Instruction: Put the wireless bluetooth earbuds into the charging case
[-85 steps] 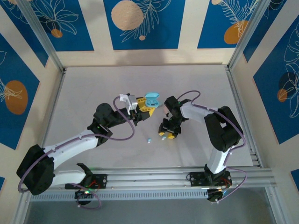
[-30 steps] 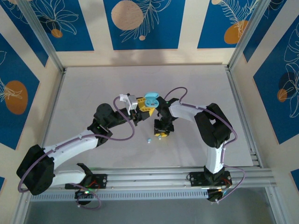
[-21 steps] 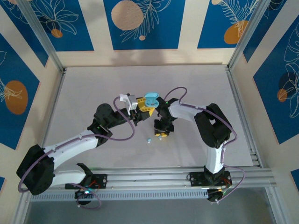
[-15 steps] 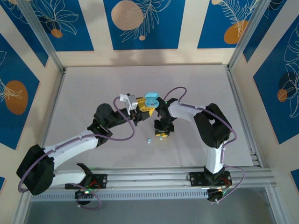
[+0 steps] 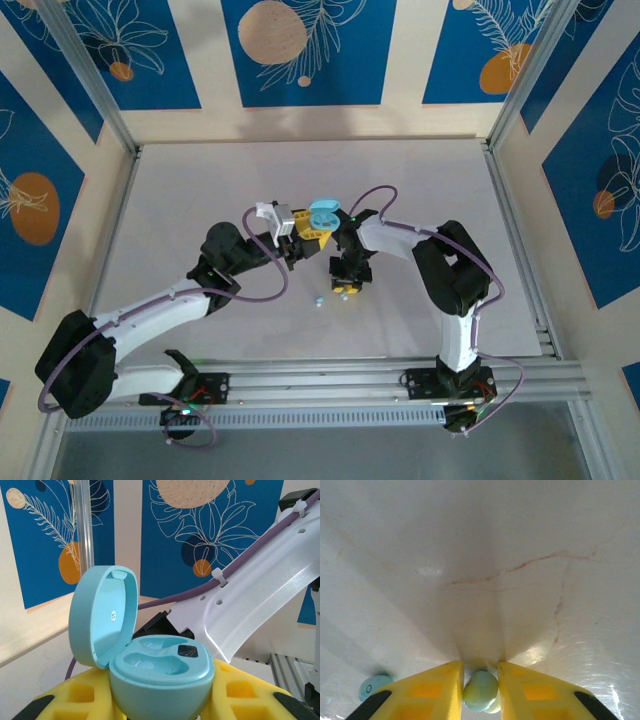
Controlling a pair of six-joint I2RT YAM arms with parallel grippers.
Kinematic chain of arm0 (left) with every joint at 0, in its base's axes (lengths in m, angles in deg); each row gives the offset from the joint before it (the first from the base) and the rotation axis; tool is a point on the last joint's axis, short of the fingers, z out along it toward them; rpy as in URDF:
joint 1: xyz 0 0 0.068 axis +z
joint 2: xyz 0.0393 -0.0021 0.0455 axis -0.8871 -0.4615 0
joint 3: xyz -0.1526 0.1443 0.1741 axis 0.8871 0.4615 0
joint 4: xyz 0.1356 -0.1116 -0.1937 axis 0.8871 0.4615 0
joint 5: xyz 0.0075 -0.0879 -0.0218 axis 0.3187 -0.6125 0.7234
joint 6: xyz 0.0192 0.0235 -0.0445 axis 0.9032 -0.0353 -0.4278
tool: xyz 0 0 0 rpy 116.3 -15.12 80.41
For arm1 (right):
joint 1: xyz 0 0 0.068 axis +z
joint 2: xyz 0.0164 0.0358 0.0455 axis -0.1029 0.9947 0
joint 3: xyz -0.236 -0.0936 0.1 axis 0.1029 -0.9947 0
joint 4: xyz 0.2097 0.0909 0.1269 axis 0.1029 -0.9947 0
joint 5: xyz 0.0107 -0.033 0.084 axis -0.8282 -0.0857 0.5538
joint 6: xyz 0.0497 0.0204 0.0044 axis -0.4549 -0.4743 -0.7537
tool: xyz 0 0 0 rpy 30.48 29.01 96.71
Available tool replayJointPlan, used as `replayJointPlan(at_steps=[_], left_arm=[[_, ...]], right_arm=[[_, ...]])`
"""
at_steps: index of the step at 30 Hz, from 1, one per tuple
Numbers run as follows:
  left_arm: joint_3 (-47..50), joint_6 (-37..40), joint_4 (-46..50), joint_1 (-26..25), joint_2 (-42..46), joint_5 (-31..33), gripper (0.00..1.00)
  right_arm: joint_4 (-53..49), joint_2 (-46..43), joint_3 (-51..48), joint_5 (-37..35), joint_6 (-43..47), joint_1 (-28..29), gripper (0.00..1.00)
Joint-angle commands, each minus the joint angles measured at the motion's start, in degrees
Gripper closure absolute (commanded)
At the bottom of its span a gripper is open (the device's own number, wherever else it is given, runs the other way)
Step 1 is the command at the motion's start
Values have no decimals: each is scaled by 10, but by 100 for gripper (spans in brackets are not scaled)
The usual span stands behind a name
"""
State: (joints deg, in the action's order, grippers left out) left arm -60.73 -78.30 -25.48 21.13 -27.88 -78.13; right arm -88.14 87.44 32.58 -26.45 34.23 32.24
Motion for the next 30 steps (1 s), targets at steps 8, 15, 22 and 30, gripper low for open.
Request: replayJointPlan(at_steps=[8,15,22,30], left_arm=[[12,22,-15,-4,19,18,72],[16,31,-7,-4,25,36,72],[19,47,21,-2,32,57,73],[27,47,27,10,25,66,73]], right_arm=[[-2,-18,-7,-6,-5,3,83],[64,-100,-53,98,33,-44,83],[230,-212,-138,363,63,-145,82],[342,-294,-166,566,49,-235,82]])
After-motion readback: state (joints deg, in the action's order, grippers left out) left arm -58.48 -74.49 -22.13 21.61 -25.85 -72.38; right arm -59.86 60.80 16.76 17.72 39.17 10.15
